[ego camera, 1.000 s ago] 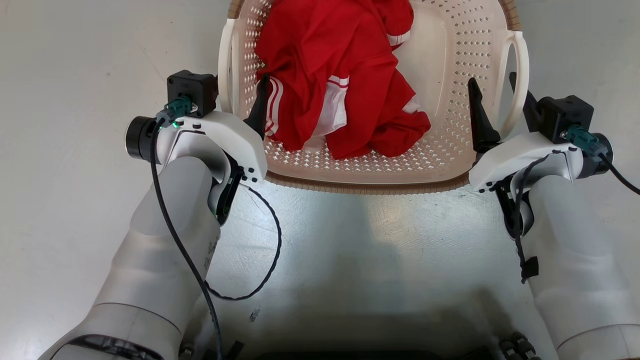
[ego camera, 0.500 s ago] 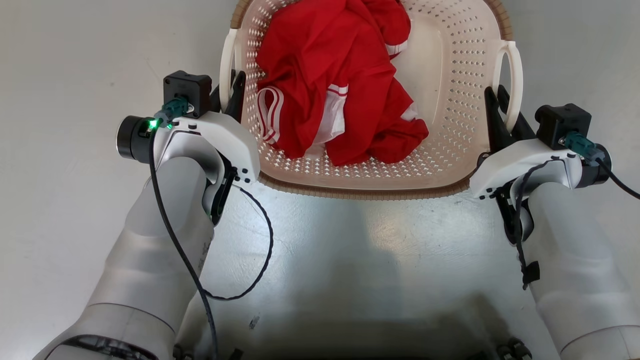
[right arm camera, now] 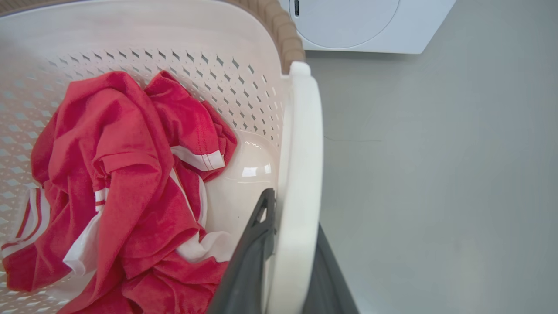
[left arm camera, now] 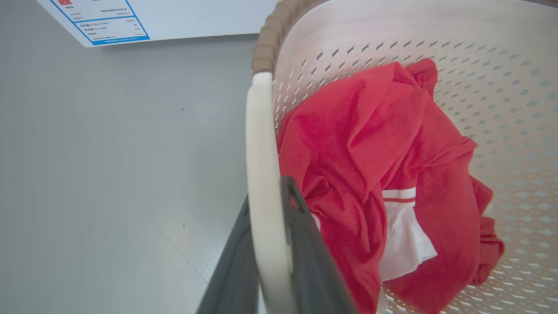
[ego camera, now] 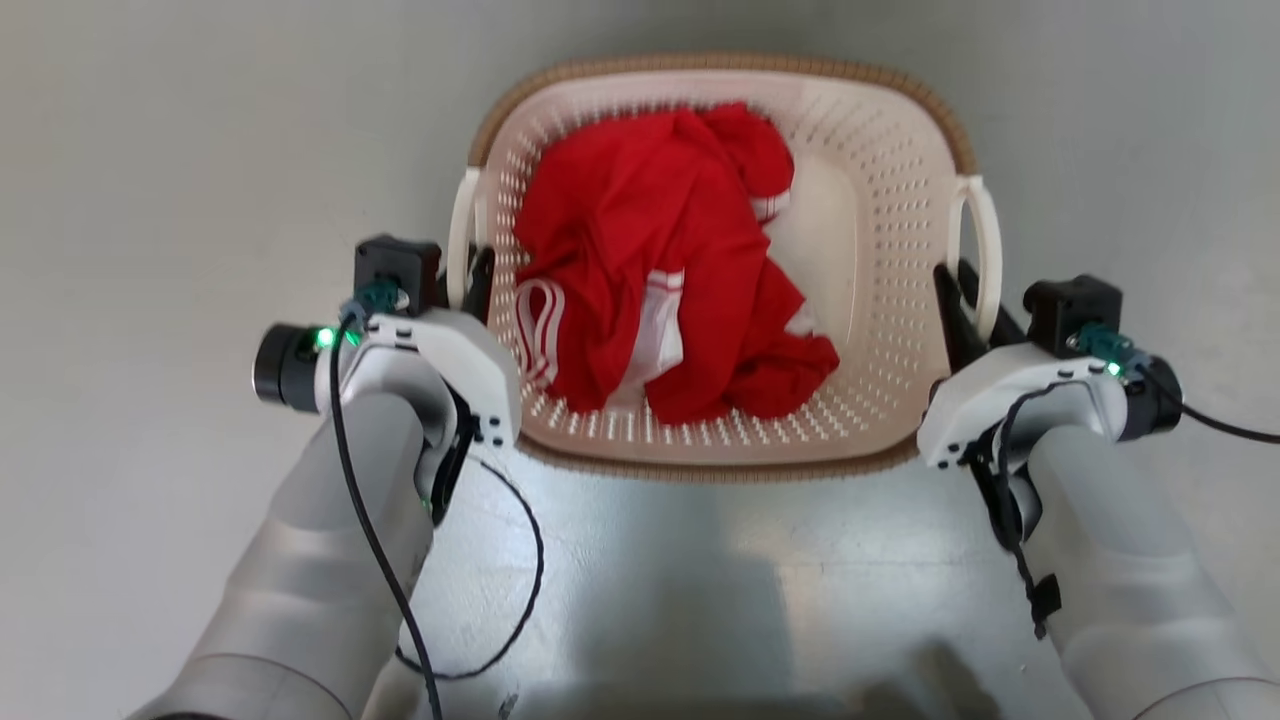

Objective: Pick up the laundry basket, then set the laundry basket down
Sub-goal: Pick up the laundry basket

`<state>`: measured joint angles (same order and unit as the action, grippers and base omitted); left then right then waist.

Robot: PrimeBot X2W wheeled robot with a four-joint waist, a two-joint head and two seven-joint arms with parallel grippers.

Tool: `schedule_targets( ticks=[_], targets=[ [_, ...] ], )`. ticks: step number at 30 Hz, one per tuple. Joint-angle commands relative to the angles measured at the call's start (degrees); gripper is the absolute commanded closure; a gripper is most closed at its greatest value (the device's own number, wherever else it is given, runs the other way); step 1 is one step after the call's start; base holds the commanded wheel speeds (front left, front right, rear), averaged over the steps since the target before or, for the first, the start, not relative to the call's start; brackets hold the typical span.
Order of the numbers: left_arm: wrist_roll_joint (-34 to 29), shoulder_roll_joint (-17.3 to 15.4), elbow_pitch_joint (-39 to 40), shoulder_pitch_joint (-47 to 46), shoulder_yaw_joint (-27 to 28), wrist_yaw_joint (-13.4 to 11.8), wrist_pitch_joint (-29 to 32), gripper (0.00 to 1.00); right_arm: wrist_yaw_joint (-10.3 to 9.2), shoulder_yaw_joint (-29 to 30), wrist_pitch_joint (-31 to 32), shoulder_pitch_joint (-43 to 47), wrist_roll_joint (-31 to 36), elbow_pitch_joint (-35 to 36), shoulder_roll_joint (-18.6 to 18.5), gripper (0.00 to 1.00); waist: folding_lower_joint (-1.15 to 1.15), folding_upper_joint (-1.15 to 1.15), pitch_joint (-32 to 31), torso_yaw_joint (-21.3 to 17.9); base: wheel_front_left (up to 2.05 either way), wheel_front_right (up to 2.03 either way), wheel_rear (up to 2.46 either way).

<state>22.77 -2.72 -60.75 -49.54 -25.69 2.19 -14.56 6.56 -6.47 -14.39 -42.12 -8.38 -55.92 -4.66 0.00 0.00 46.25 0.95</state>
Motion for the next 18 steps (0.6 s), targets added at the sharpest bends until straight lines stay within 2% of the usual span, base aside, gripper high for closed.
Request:
schedule_targets(
  ticks=[1,18],
  targets=[
    [0.53,-0.16,0.88,1.95,-0.42,0.40,-0.44,1.00,0.92,-2.91,-0.61,3.03,0.02,-0.04,1.79,1.00,0.00,0.00,-2.58,-0.32,0.00,0.00,0.00],
    [7.80,-0.16,-3.67,11.48,-9.53,0.09,-0.40,1.00,0.92,-10.50,0.06,8.50,-5.82,-11.06,1.79,1.00,0.00,0.00,-21.45,-1.43,0.00,0.00,0.00]
  ],
)
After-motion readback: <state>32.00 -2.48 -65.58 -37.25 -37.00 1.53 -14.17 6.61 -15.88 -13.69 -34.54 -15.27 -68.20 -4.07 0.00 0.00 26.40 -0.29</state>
